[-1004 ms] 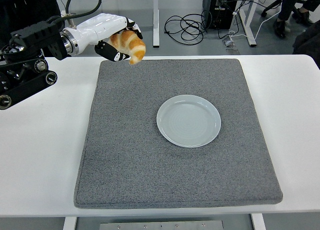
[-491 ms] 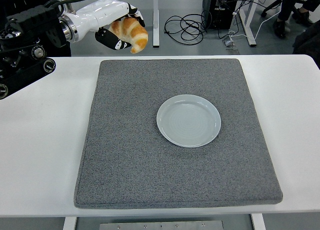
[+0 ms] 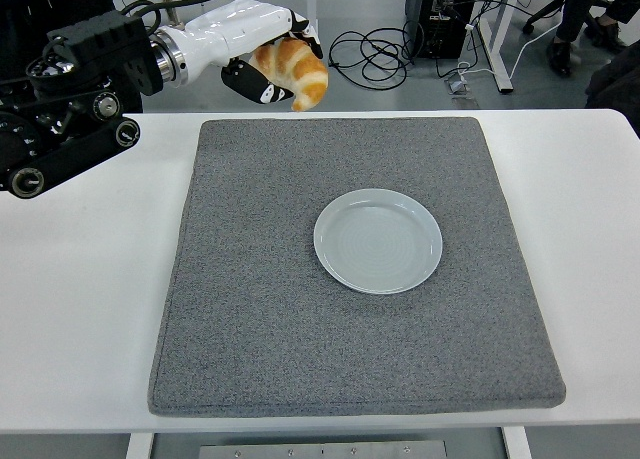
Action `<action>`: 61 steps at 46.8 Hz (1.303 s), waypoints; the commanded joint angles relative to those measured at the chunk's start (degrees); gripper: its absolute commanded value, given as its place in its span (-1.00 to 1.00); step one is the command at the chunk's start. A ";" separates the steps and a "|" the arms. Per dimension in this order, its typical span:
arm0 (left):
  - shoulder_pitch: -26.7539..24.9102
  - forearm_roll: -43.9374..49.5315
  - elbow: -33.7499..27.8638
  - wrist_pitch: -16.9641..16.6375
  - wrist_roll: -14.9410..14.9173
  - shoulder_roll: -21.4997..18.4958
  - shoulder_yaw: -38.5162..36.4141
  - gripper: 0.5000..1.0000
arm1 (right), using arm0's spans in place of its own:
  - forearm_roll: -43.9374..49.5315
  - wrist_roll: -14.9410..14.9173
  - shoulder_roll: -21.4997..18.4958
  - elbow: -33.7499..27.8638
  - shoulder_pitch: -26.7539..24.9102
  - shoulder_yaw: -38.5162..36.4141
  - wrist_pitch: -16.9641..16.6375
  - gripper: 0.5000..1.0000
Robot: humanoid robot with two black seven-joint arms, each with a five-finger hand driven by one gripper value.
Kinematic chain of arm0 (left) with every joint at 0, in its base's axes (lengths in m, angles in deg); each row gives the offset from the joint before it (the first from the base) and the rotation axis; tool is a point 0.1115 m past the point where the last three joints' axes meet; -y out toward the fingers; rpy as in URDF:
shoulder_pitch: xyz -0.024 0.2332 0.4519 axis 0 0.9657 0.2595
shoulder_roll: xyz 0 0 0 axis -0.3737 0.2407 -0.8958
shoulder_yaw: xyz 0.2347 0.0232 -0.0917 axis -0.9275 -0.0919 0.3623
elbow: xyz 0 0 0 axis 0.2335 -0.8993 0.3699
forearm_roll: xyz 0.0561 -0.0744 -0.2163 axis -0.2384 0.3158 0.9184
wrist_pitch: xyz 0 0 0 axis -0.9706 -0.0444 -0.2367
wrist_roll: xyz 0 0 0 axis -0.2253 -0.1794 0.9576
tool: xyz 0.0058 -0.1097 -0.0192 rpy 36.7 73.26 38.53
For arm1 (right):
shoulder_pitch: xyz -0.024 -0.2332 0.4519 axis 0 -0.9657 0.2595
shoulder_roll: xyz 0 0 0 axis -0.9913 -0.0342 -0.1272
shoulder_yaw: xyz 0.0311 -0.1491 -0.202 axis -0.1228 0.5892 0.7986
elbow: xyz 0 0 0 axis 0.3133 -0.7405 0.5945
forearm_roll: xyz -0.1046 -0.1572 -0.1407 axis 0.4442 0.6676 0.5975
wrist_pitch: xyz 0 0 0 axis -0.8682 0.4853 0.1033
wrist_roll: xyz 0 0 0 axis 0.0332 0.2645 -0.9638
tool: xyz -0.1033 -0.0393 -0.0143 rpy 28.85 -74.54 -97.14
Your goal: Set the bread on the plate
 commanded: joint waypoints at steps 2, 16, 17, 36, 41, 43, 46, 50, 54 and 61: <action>-0.85 0.02 0.04 0.09 -0.15 1.95 -0.06 -1.00 | 0.00 0.00 0.00 0.00 -0.01 -0.05 0.00 1.00; -2.26 -0.16 0.57 0.44 -0.24 10.38 -0.24 -1.00 | 0.00 0.00 0.00 0.00 0.08 0.03 0.00 1.00; -2.26 -0.25 0.65 0.44 -0.24 11.09 -0.32 -1.00 | 0.00 0.00 0.00 0.00 -0.01 -0.05 0.00 1.00; -3.05 -0.42 4.34 0.44 -0.68 20.05 -5.51 -1.00 | 0.00 0.00 0.00 0.00 0.08 -0.06 0.00 1.00; -3.05 -0.42 5.66 0.26 -0.77 21.90 -5.86 -1.00 | 0.00 0.00 0.00 0.00 0.08 0.03 0.00 1.00; -3.23 -0.42 6.36 0.26 -0.77 22.25 -5.95 -1.00 | 0.00 0.00 0.00 0.00 -0.01 -0.05 0.00 1.00; -3.23 -0.42 7.24 0.26 -0.77 22.34 -5.95 -1.00 | 0.00 0.00 0.00 0.00 -0.01 0.03 0.00 1.00; -2.88 -0.42 8.30 0.26 -0.77 22.43 -6.04 -1.00 | 0.00 0.00 0.00 0.00 -0.01 -0.06 0.00 1.00; -2.17 -0.42 9.09 0.26 -0.68 22.52 -6.04 -1.00 | 0.00 0.00 0.00 0.00 -0.01 0.03 0.00 1.00; -1.03 -0.34 9.18 -0.61 -0.50 23.57 -8.50 -1.00 | 0.00 0.00 0.00 0.00 -0.01 0.03 0.00 1.00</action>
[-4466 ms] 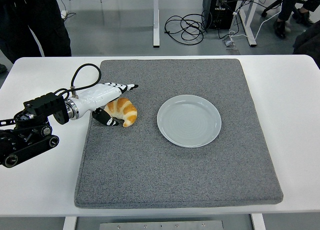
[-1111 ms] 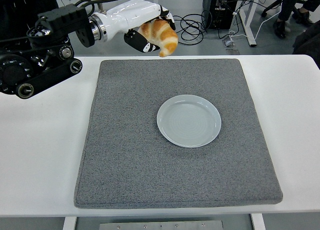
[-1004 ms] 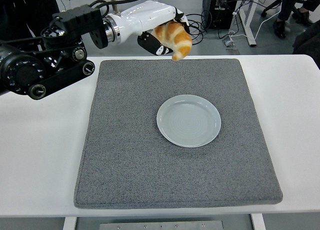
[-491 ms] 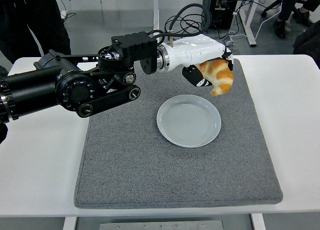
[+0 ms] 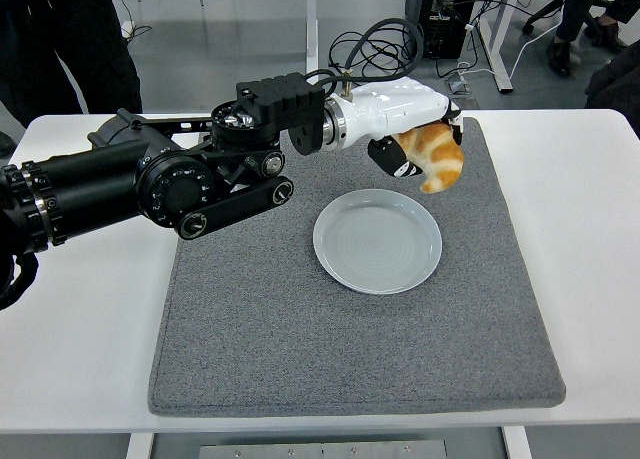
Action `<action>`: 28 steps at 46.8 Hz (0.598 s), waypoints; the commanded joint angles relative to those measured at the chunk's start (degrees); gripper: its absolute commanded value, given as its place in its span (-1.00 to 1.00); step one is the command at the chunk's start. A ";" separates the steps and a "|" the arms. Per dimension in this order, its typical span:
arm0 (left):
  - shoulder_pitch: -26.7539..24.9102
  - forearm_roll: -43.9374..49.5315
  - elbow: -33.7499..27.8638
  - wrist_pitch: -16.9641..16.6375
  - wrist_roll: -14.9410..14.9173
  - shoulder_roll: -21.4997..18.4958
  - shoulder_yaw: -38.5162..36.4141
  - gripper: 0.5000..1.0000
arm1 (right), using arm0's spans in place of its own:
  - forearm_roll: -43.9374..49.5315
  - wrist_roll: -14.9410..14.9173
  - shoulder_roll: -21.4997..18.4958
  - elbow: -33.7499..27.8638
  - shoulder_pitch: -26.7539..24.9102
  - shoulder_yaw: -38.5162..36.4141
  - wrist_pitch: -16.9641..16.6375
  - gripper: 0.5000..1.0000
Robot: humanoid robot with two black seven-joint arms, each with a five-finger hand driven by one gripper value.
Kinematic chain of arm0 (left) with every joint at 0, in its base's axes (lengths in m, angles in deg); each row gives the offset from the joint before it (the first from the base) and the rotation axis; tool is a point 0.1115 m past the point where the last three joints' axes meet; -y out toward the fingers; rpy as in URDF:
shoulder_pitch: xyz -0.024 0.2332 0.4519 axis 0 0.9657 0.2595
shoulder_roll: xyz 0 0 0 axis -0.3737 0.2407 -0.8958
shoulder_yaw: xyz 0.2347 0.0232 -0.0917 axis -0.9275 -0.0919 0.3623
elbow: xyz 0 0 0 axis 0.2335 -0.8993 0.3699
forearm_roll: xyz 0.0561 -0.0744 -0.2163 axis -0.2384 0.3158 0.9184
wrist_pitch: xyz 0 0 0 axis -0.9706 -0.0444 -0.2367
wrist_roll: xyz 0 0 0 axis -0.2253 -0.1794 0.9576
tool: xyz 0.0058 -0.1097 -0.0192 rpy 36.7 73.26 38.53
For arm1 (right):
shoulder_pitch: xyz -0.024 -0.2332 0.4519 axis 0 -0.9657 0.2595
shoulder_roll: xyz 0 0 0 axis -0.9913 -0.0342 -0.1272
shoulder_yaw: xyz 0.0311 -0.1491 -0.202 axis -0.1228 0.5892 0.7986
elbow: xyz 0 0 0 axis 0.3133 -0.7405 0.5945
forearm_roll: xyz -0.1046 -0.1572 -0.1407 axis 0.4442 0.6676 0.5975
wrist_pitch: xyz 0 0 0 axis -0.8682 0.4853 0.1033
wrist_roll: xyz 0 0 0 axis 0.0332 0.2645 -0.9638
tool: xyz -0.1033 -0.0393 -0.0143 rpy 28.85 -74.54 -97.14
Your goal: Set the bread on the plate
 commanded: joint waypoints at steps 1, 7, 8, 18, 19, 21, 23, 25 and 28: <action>0.62 0.04 -0.02 -0.92 0.21 0.47 -0.84 -1.00 | 0.02 0.01 0.00 0.00 -0.03 0.02 -0.02 1.00; 1.50 0.04 0.07 -1.54 0.38 0.73 -2.07 -1.00 | 0.02 0.01 0.00 0.00 -0.03 0.02 -0.02 1.00; 1.58 0.04 0.07 -1.54 0.38 0.73 -2.33 -1.00 | 0.02 0.01 0.00 0.00 -0.03 -0.07 -0.02 1.00; 3.08 -0.05 3.06 -2.24 0.38 0.73 -5.49 -1.00 | 0.02 0.01 0.00 0.00 -0.03 -0.07 -0.02 1.00; 3.25 -0.05 3.15 -2.59 0.47 0.73 -5.84 -1.00 | -0.07 0.01 0.00 0.00 -0.03 0.02 -0.02 1.00; 3.43 -0.05 3.32 -3.21 0.56 0.73 -6.55 -1.00 | 0.02 0.01 0.00 0.00 -0.03 -0.07 -0.02 1.00; 3.60 0.04 3.50 -3.48 0.56 0.73 -7.08 -1.00 | 0.02 0.01 0.00 0.00 -0.03 0.02 -0.02 1.00; 4.04 0.13 3.41 -3.56 0.56 0.73 -7.34 -1.00 | 0.02 0.01 0.00 0.00 -0.03 0.02 -0.02 1.00; 4.66 0.13 3.50 -3.65 0.65 0.73 -7.34 -1.00 | 0.02 0.01 0.00 0.00 -0.03 0.02 -0.02 1.00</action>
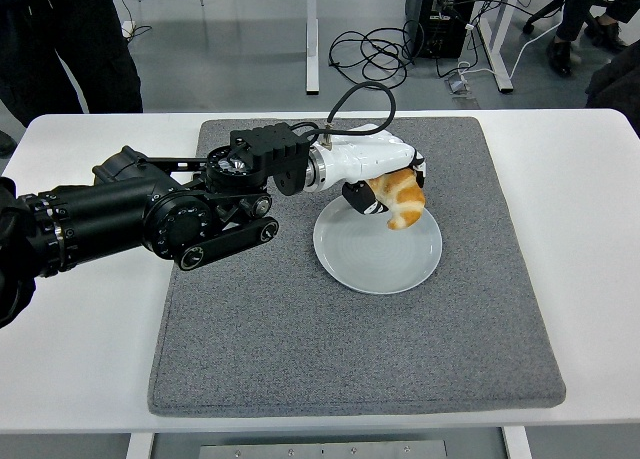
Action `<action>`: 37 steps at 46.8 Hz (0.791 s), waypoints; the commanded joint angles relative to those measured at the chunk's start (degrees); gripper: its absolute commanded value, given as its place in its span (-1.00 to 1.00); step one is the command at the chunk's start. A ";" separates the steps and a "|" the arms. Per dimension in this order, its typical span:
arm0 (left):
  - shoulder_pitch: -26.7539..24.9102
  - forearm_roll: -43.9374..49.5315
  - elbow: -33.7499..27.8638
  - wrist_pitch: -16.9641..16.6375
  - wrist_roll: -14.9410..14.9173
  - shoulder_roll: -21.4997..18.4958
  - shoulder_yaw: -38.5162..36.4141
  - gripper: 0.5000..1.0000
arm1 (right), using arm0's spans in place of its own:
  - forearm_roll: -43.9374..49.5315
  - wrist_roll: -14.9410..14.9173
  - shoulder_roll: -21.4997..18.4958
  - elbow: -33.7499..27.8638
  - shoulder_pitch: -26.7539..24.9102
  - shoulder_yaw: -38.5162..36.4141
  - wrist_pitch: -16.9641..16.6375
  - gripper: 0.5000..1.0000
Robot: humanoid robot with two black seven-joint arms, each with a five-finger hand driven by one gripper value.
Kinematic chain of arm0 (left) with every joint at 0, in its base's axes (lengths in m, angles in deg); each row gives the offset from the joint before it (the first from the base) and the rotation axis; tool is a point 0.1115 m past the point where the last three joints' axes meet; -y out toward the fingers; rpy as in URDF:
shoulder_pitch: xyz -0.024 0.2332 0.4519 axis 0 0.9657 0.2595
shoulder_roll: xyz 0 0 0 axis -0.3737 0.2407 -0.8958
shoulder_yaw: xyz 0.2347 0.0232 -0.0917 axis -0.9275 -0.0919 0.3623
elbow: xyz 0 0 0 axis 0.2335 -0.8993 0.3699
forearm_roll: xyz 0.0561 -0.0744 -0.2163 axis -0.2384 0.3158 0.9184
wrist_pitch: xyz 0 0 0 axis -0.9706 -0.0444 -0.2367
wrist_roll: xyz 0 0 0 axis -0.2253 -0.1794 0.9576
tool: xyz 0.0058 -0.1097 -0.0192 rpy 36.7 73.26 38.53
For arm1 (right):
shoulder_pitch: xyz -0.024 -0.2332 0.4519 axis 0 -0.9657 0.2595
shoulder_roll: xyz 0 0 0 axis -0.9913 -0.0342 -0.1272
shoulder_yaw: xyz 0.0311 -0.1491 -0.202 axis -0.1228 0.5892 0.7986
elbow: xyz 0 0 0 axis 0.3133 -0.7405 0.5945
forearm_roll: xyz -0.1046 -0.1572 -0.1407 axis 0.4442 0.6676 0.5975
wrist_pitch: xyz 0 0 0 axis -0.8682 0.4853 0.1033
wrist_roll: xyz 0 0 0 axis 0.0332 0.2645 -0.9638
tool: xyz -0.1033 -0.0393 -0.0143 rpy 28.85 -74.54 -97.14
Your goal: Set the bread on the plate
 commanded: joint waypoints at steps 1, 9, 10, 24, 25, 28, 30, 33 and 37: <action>0.61 -0.04 0.12 -0.14 0.09 -0.01 -0.15 -1.00 | -0.06 0.00 0.00 0.00 0.08 0.04 0.00 1.00; 1.66 -0.04 1.09 -0.15 0.61 -0.01 -0.24 -1.00 | 0.02 0.00 0.00 0.00 0.08 0.04 0.09 1.00; 1.84 -0.04 1.26 -0.15 0.61 -0.01 -0.24 -1.00 | 0.02 0.00 0.00 0.00 -0.01 -0.04 0.00 1.00; 3.51 -0.04 1.96 -0.23 0.79 -0.01 -2.08 -1.00 | 0.02 0.00 0.00 0.00 -0.01 0.04 0.00 1.00; 3.60 -0.04 2.23 -0.23 0.88 -0.01 -2.17 -1.00 | 0.02 0.00 0.00 0.00 0.08 0.04 0.00 1.00; 3.68 -0.04 3.11 -0.23 1.58 -0.01 -2.35 -1.00 | 0.02 0.00 0.00 0.00 -0.01 0.04 0.00 1.00; 3.68 -0.04 3.46 -0.23 1.93 -0.01 -2.96 -1.00 | 0.02 0.00 0.00 0.00 -0.01 -0.04 0.00 1.00; 3.60 0.14 4.16 -0.23 2.55 -0.01 -4.28 -1.00 | 0.02 0.00 0.00 0.00 -0.01 0.04 0.00 1.00; 3.60 0.31 4.95 -0.23 2.90 -0.01 -4.81 -1.00 | 0.02 0.00 0.00 0.00 -0.01 -0.04 0.00 1.00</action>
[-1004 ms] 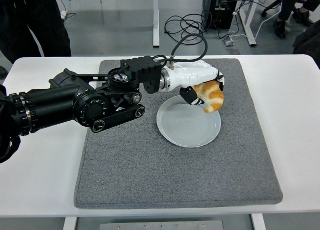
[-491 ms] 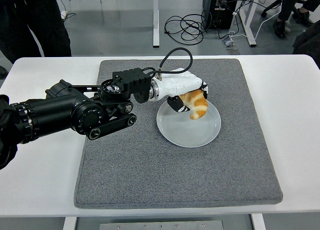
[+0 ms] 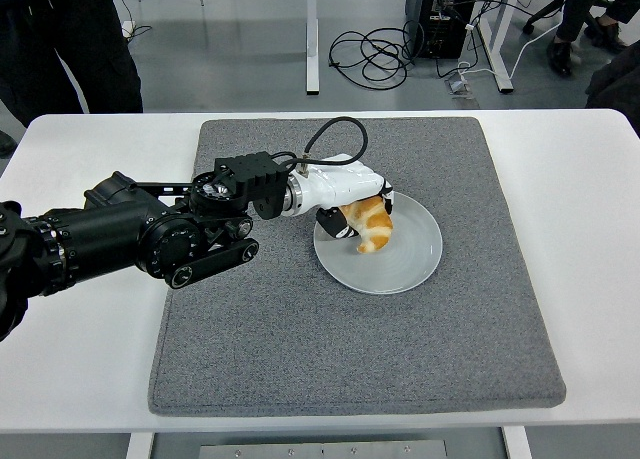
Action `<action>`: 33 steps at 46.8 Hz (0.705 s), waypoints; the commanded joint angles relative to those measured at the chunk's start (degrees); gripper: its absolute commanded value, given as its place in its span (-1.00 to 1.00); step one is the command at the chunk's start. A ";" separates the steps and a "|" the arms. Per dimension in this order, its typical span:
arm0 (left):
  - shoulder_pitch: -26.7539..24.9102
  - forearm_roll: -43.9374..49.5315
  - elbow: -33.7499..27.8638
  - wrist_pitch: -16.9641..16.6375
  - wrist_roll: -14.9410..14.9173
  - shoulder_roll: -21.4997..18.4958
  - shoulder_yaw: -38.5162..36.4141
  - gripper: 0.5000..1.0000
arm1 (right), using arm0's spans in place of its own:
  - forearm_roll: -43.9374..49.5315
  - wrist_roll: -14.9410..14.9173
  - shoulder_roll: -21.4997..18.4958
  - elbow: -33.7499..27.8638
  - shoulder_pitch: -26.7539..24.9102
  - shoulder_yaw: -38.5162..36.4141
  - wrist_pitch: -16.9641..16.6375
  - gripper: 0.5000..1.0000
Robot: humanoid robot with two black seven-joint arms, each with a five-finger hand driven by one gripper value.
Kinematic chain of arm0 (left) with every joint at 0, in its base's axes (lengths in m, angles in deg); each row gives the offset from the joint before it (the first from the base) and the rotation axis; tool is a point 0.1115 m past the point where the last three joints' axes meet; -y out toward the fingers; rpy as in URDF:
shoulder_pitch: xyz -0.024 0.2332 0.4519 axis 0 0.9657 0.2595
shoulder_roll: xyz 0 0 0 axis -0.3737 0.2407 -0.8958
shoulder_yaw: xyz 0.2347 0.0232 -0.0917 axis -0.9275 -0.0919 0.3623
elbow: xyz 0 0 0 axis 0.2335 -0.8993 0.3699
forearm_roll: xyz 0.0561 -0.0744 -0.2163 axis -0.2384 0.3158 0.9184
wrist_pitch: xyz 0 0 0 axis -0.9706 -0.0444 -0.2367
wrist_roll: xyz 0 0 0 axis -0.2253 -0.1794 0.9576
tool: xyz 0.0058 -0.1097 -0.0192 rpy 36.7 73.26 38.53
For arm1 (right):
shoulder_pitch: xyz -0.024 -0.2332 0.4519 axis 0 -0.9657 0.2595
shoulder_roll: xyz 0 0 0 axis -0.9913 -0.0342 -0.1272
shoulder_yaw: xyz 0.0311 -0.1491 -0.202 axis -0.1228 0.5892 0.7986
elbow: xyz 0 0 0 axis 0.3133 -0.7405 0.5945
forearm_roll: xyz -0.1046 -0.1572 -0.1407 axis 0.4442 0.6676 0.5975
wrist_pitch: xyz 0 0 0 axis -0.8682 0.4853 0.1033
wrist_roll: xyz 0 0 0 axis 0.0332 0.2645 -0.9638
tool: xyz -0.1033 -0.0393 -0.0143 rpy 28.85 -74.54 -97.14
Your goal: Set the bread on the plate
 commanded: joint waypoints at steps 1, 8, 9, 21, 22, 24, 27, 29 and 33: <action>-0.07 0.17 0.64 0.01 0.25 0.00 -0.04 -1.00 | 0.00 0.00 0.00 0.00 0.06 0.03 0.00 1.00; -0.07 0.69 0.47 0.01 0.25 0.00 0.31 -1.00 | 0.00 0.00 0.00 0.00 -0.03 0.03 0.00 1.00; -0.07 1.22 0.38 -0.08 0.25 0.00 0.31 -1.00 | 0.00 0.00 0.00 0.00 -0.03 0.03 0.00 1.00; -0.34 3.59 -0.85 -1.13 3.24 0.00 0.23 -1.00 | 0.00 0.00 0.00 0.00 0.06 -0.05 0.00 1.00; -0.34 3.51 -0.85 -1.13 3.24 0.00 0.23 -1.00 | 0.00 0.00 0.00 0.00 0.06 0.03 0.00 1.00; -0.25 3.42 -0.94 -1.39 3.16 0.00 0.23 -1.00 | 0.00 0.00 0.00 0.00 -0.03 0.03 0.00 1.00; -0.07 3.42 -0.94 -2.27 3.15 0.00 0.23 -1.00 | -0.09 0.00 0.00 0.00 -0.03 0.03 0.00 1.00; -0.07 3.42 -0.94 -2.80 3.15 0.00 0.14 -1.00 | 0.00 0.00 0.00 0.00 -0.03 0.03 0.00 1.00; 0.10 3.33 -0.94 -3.15 2.98 0.00 -0.04 -1.00 | 0.00 0.00 0.00 0.00 0.06 0.03 0.00 1.00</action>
